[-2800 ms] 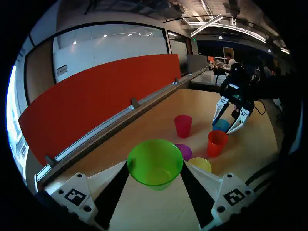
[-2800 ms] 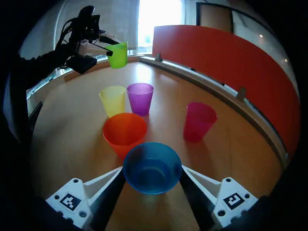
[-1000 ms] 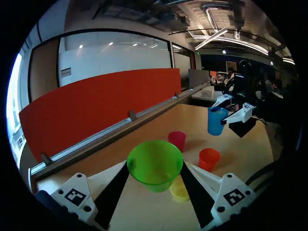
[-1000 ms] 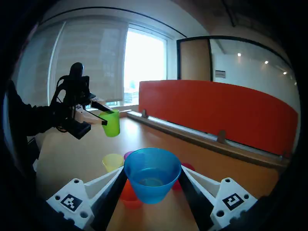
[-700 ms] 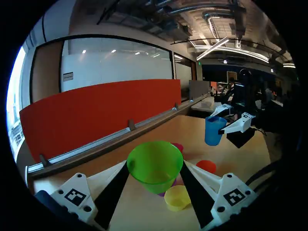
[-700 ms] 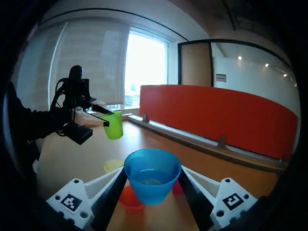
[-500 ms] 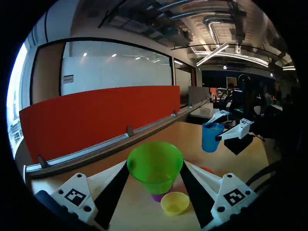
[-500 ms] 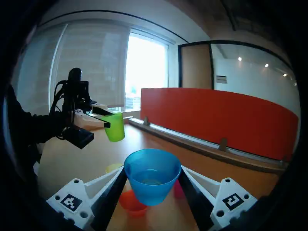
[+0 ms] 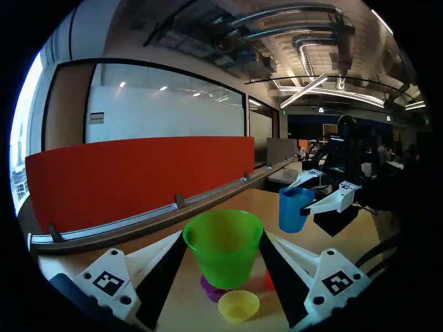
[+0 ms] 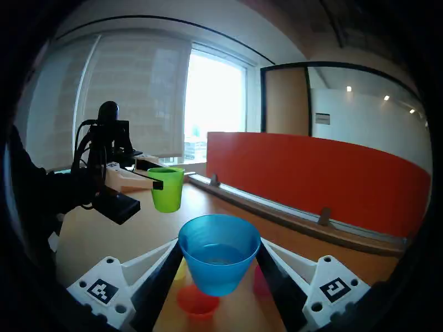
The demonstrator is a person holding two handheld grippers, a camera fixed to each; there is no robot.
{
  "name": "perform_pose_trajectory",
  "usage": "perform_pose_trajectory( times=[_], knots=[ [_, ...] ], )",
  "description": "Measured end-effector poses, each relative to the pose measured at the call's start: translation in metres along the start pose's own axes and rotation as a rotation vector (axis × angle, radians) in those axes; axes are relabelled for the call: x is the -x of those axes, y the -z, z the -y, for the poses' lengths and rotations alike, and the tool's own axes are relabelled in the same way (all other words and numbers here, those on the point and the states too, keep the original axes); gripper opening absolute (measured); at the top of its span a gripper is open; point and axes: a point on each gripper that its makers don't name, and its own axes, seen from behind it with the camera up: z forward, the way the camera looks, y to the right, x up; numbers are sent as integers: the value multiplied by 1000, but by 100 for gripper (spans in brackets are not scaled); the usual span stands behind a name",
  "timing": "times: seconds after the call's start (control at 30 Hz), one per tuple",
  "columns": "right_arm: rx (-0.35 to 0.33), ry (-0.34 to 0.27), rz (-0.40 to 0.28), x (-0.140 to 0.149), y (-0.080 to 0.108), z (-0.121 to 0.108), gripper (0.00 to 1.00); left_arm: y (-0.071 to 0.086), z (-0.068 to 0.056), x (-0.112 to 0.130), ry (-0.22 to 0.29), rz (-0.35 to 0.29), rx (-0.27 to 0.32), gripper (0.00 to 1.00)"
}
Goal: Pour water
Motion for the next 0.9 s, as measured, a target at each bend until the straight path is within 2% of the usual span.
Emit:
perform_pose_trajectory(
  times=[0.67,0.9],
  knots=[
    [-11,11,-2,-6,-5,4,91,-1,-5,2,-15,20,13,88],
    [-12,52,-1,-15,-10,3,91,0,-8,6,-15,33,23,88]
  ],
)
